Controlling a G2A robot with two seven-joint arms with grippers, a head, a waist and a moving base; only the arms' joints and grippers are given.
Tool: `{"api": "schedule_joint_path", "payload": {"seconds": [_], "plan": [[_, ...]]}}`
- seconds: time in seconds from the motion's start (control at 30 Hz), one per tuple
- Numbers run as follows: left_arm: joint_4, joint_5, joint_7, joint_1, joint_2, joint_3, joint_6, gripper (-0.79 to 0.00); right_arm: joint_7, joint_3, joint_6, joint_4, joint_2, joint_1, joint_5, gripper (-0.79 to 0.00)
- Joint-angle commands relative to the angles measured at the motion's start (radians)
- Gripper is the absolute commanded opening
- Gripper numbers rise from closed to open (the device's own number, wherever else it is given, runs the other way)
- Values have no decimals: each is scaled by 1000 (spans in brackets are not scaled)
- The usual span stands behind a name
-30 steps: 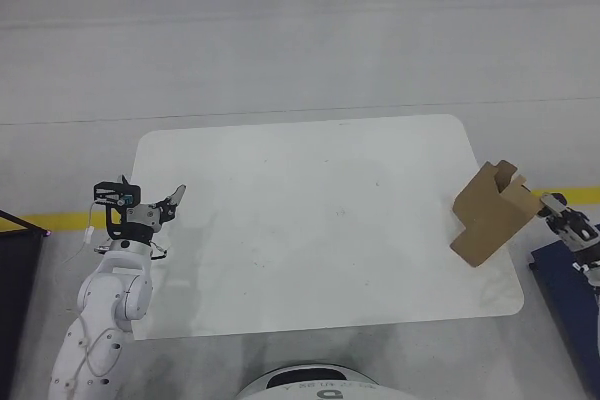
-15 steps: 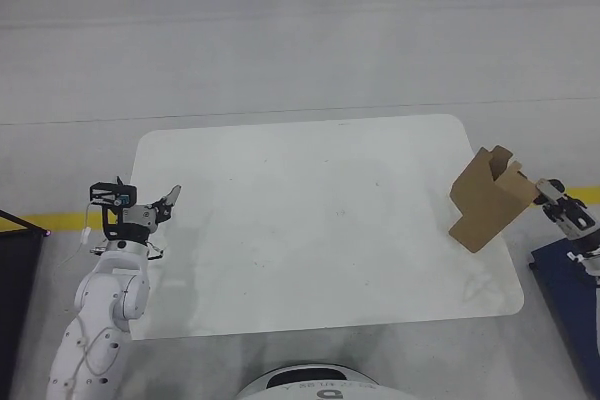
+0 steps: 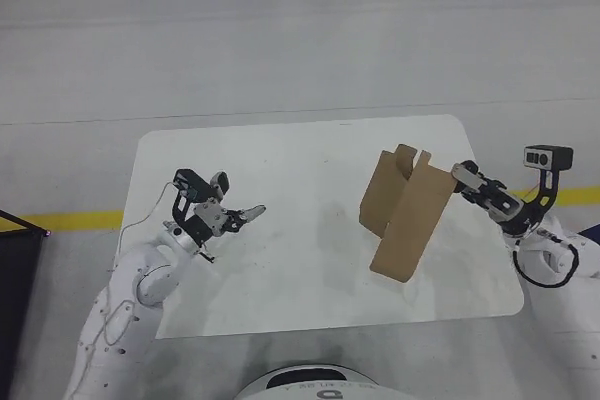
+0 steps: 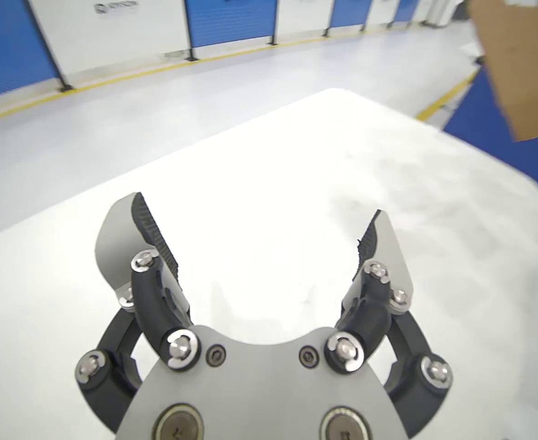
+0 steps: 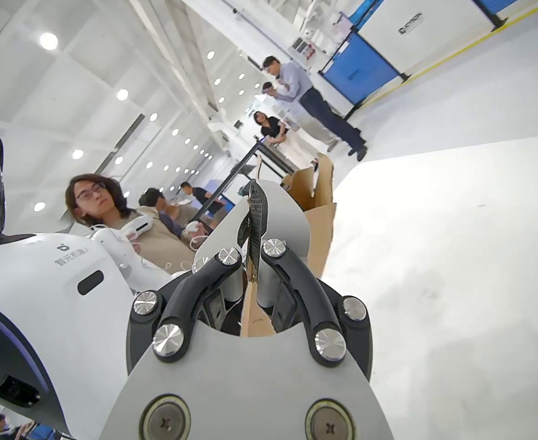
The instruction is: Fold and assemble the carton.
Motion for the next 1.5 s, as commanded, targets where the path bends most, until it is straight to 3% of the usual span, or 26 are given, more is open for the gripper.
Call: {"api": "schedule_joint_path", "payload": {"seconds": [0.0, 0.07, 0.13, 0.43, 0.57, 0.67, 0.8, 0.97, 1.23, 1.3, 1.33, 1.4, 1.43, 1.47], "plan": [[30, -172, -58, -29, -2, 27, -66, 0, 13, -21, -2, -10, -2, 20, 5, -785], [52, -248, -130, -63, -2, 48, -96, 0, 14, -40, -1, -17, -4, 35, -8, -785], [47, -181, -183, -97, 1, 44, -34, 0, 14, -40, -1, -17, -4, 35, -8, -785], [50, -211, -167, -92, -1, 46, -33, 0, 14, -40, -1, -17, -4, 35, -8, -785], [132, -629, -223, -98, -9, 103, -151, 0, 41, -113, 26, -57, -12, 39, 67, -785], [198, -950, -383, -153, -8, 161, -197, 0, 61, -184, 46, -43, -17, 89, 48, -785], [252, -1229, -613, -229, -5, 229, -231, 0, 79, -278, 64, -52, -23, 158, 38, -785], [287, -1317, -806, -306, -4, 298, -273, 0, 80, -351, 65, -51, -24, 228, -13, -785], [287, -1352, -813, -355, 6, 391, -266, 0, 63, -418, 48, -36, -17, 299, -37, -785], [284, -1359, -811, -361, 12, 412, -268, -219, 61, -428, 46, -32, -14, 311, -40, -785], [283, -1365, -808, -363, 15, 421, -271, -419, 58, -432, 43, -27, -12, 316, -45, -785], [284, -1374, -800, -367, 22, 436, -279, -625, 51, -438, 36, -20, -9, 324, -55, -785], [283, -1374, -795, -368, 25, 442, -284, -785, 46, -440, 31, -17, -7, 327, -60, -785], [281, -1376, -790, -370, 29, 449, -289, -785, 43, -443, 28, -14, -5, 330, -66, -785]]}}
